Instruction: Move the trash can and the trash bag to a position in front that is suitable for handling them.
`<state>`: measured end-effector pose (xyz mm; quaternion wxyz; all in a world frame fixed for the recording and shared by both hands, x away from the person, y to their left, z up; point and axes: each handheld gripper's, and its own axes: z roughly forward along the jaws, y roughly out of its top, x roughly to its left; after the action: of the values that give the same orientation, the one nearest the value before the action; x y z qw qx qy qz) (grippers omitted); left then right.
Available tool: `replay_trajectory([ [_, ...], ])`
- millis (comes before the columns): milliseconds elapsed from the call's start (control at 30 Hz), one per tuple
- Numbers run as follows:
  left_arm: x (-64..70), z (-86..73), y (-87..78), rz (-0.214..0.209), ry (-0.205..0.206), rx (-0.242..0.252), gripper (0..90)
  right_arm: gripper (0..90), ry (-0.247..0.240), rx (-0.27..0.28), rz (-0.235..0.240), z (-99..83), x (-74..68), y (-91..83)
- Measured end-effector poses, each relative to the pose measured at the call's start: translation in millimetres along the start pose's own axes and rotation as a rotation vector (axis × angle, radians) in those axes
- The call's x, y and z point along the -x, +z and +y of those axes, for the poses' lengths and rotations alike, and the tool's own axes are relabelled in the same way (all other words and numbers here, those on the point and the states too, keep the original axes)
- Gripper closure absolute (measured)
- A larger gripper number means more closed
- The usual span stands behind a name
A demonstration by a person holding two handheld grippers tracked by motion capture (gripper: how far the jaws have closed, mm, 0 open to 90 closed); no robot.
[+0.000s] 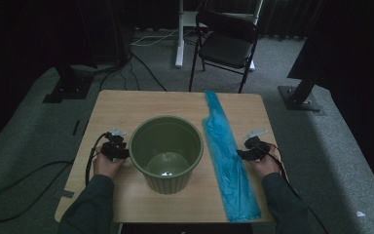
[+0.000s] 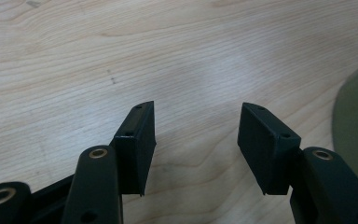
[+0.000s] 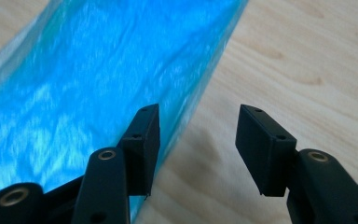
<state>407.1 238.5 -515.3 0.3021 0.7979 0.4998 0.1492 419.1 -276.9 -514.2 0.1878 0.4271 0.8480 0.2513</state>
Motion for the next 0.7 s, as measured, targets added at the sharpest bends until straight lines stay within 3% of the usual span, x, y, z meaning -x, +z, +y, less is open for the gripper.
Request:
replay_trajectory([
  [67, 2.1, 0.9, -2.5, -0.013, 0.006, 0.008, 46.2, 49.7, 0.003, 0.0, -0.005, 2.0, -0.7, 0.7],
  [133, 6.9, 1.7, -11.7, -0.061, 0.006, 0.036, 46.2, 50.2, 0.015, 0.021, 0.007, 7.0, -1.8, -0.8],
  [367, 22.9, 0.0, -38.2, -0.106, 0.041, 0.101, 46.2, 50.6, 0.01, 0.073, 0.05, 12.3, -7.2, -13.6],
  [700, 44.8, -25.4, -70.9, -0.151, 0.117, 0.108, 46.2, 48.6, -0.053, 0.134, 0.115, 16.9, -25.4, -34.2],
])
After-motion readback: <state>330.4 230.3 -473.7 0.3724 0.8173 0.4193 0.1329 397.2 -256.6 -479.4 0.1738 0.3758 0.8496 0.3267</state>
